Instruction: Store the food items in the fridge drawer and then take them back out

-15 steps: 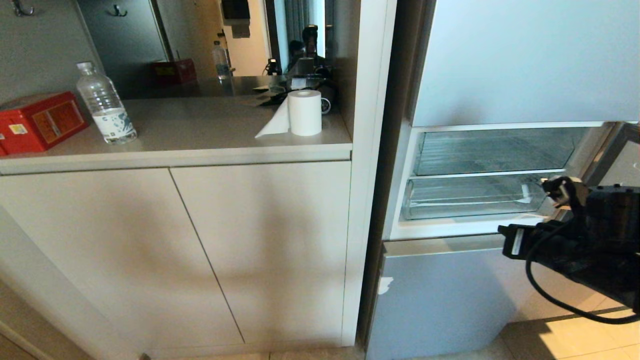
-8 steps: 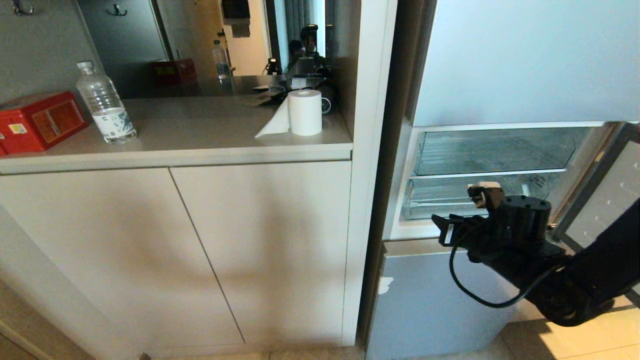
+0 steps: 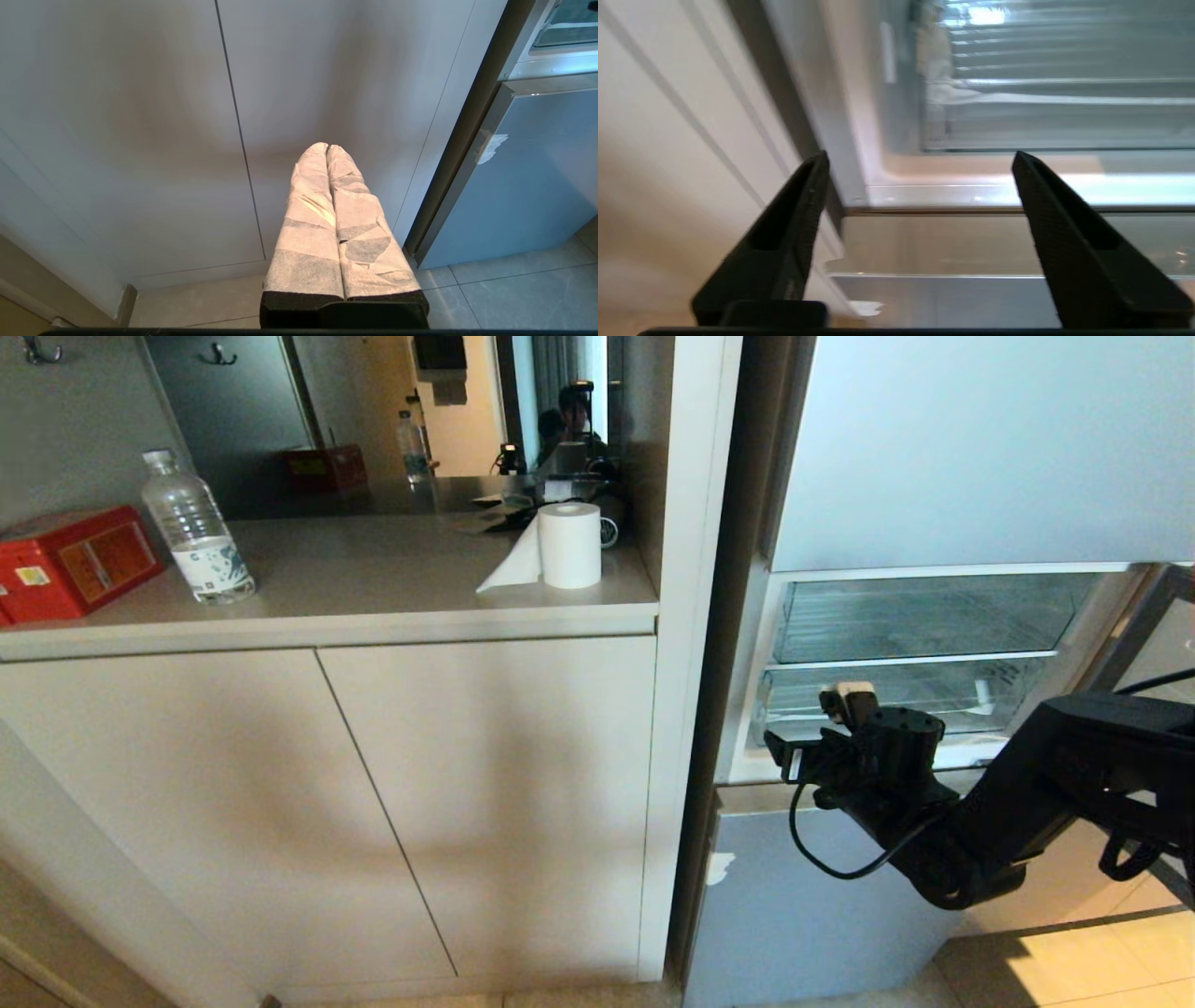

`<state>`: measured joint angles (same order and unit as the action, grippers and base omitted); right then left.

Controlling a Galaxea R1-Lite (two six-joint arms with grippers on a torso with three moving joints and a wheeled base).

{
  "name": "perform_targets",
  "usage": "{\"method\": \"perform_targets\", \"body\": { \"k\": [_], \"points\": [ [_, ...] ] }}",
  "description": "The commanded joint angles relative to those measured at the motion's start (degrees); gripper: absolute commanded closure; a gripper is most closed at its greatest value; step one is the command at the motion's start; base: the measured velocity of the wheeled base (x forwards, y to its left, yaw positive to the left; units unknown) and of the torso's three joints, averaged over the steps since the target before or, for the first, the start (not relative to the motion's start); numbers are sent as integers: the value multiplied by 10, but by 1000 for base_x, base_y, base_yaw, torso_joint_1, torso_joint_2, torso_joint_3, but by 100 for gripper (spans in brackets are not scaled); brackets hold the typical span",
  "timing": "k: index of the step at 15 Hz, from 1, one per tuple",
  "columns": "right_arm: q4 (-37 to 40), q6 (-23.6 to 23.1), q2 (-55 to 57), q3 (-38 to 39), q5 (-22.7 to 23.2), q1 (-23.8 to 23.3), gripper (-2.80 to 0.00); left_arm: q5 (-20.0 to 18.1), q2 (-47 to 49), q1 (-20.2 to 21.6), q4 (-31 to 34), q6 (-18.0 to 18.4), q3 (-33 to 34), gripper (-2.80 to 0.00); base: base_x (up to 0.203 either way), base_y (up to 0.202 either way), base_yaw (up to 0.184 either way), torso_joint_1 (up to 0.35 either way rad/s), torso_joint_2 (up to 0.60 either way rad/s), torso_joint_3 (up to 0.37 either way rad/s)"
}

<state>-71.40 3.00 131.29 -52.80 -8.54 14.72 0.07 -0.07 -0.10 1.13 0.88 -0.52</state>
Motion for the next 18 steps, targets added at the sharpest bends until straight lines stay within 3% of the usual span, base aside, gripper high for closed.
{"method": "perform_targets", "body": {
  "k": [1, 8, 18],
  "points": [
    [-6, -1, 36, -36, 15, -7, -280, 0, 1, 0, 0, 0, 0, 0, 0, 0, 0, 0, 0, 0],
    [-20, -3, 110, -132, 70, -32, -280, 0, 1, 0, 0, 0, 0, 0, 0, 0, 0, 0, 0, 0],
    [-15, 0, 135, -208, 68, -51, -280, 0, 1, 0, 0, 0, 0, 0, 0, 0, 0, 0, 0, 0]
  ]
}}
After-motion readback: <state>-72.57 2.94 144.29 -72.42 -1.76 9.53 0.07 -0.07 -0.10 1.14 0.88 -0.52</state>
